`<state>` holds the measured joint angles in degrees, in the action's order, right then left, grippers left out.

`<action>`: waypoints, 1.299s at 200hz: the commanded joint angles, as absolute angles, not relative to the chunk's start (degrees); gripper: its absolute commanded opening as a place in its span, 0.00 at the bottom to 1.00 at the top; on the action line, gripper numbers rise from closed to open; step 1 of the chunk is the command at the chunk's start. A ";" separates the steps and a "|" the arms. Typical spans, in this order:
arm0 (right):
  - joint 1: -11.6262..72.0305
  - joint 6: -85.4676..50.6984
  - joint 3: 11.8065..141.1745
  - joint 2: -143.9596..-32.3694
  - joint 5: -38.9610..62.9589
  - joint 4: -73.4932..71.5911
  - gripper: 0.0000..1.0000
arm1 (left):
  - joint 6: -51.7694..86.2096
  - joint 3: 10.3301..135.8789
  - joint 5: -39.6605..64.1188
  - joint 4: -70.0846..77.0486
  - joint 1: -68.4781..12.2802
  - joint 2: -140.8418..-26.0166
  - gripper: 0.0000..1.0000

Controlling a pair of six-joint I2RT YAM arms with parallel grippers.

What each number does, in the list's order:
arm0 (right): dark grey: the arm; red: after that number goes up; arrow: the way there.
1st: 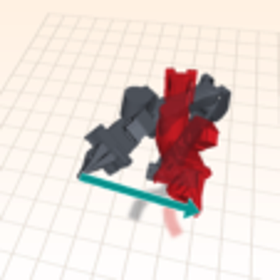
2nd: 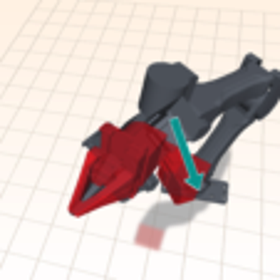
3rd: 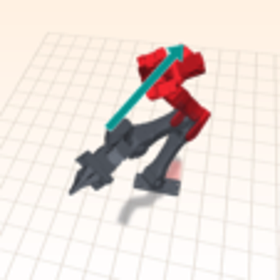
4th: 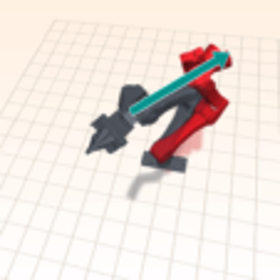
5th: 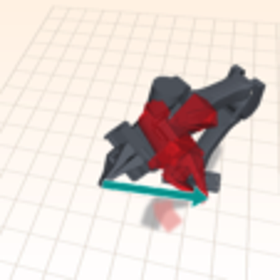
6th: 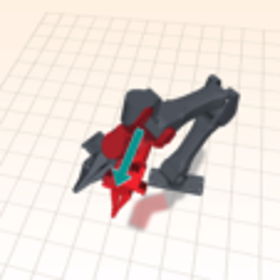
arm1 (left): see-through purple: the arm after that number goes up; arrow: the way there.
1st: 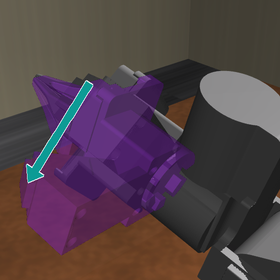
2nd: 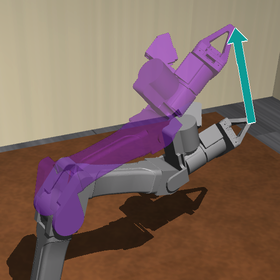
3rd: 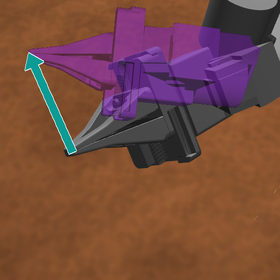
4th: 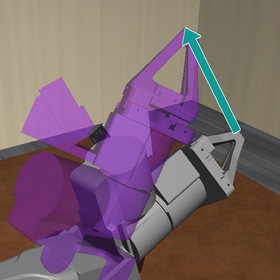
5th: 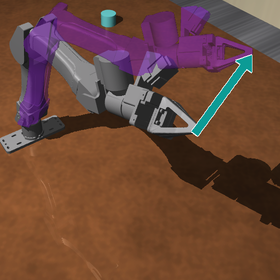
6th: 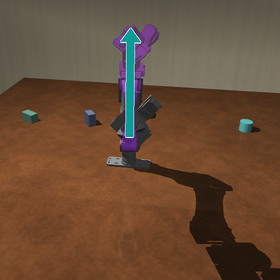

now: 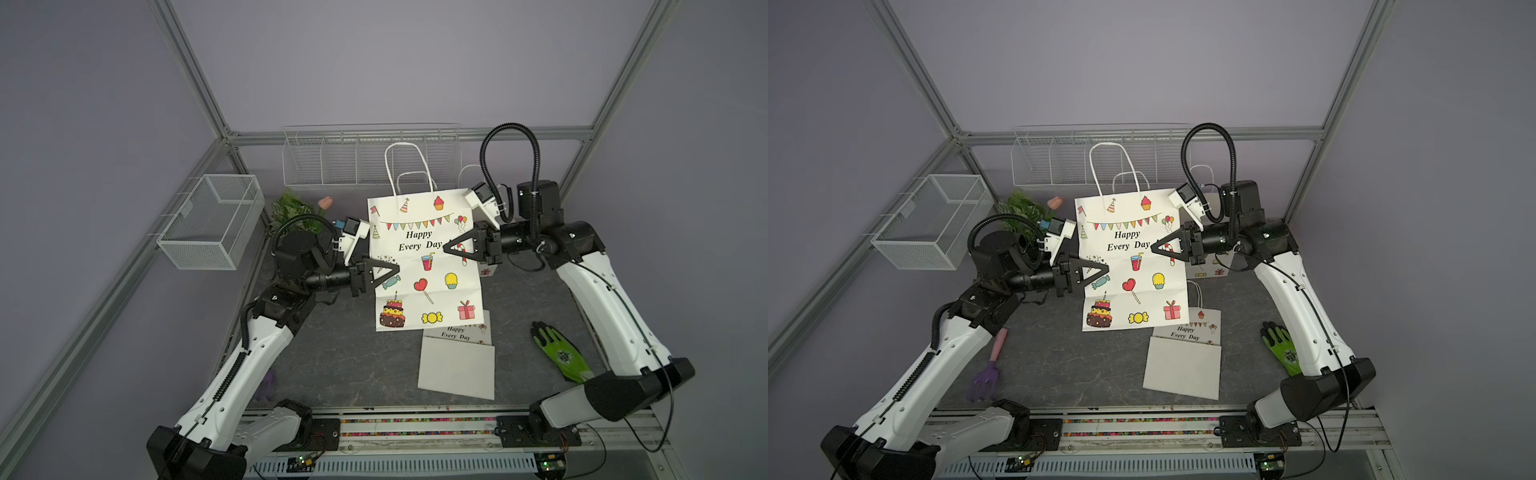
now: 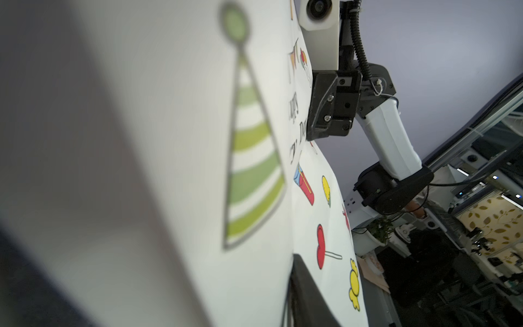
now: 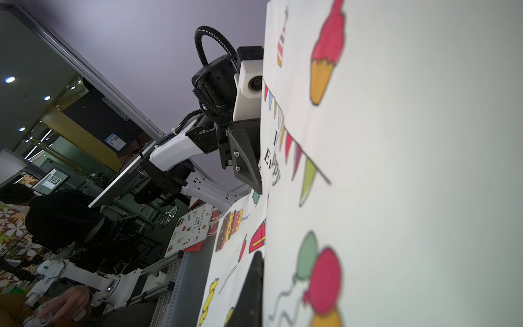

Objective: Put away the paper bag
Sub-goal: Press the paper bag.

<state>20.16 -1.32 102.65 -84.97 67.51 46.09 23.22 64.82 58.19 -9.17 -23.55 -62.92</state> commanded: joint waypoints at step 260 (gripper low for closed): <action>20.01 -7.70 81.64 -71.95 60.83 29.22 0.89 | 29.13 65.65 59.98 -4.22 -22.98 -61.15 0.00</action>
<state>20.91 -8.91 81.38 -72.27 63.42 25.56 29.91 63.02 57.98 -6.46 -23.38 -62.24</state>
